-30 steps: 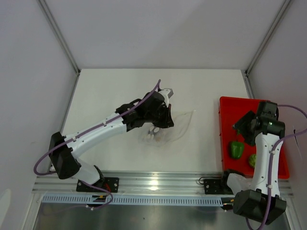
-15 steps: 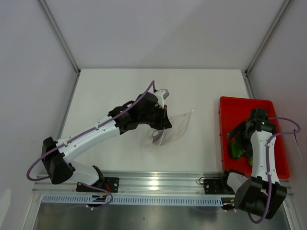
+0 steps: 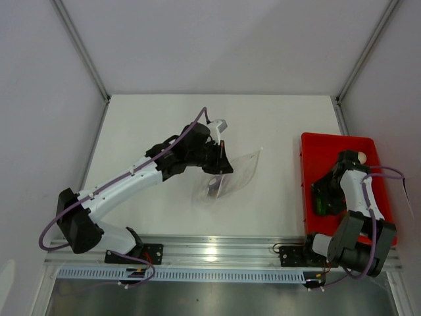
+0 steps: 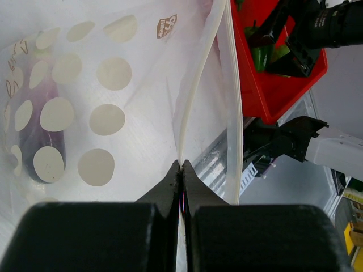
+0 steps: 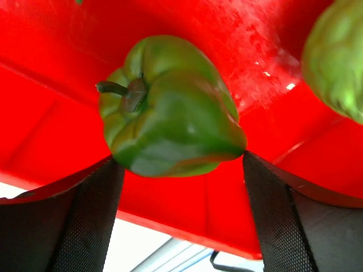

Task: Place the food in the zip-top bag and seal the zipper
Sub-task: Pick up the fake vegetable from the bin.

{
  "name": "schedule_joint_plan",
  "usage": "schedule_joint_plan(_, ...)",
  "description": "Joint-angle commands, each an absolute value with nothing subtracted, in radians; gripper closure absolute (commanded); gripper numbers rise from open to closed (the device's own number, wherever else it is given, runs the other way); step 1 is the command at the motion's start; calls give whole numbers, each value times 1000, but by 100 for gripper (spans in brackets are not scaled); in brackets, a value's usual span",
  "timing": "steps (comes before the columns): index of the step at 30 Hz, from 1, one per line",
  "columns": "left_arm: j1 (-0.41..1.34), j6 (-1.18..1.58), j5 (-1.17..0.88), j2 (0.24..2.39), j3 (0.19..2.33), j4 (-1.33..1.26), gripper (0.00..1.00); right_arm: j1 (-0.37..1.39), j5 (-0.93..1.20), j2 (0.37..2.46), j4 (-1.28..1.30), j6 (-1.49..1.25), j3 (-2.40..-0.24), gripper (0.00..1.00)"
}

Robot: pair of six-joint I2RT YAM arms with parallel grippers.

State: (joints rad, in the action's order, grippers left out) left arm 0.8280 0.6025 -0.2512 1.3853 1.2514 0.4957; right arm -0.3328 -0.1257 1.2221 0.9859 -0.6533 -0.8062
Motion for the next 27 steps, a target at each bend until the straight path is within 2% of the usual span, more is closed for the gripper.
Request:
schedule_joint_plan(1, 810, 617, -298, 1367, 1246, 459, 99, -339, -143, 1258, 902, -684, -790, 19)
schedule_joint_plan(3, 805, 614, -293, 1368, 1244, 460, 99, -339, -147, 1259, 884, -680, -784, 21)
schedule_joint_plan(8, 801, 614, -293, 1374, 1241, 459, 99, -341, -172, 1224, 867, -677, -775, 36)
schedule_joint_plan(13, 802, 615, -298, 1382, 1243, 456, 99, -341, -169, 1195, 873, -664, -779, 43)
schedule_joint_plan(14, 801, 615, -299, 1384, 1243, 454, 99, -341, -161, 1189, 876, -657, -782, 42)
schedule_joint_plan(18, 801, 618, -298, 1382, 1243, 453, 99, -341, -166, 1213, 896, -626, -828, 22)
schedule_joint_plan(21, 801, 620, -299, 1379, 1239, 448, 99, -341, -187, 1261, 933, -612, -876, 15)
schedule_joint_plan(27, 801, 621, -295, 1370, 1233, 445, 99, -341, -319, 1336, 960, -604, -919, 11)
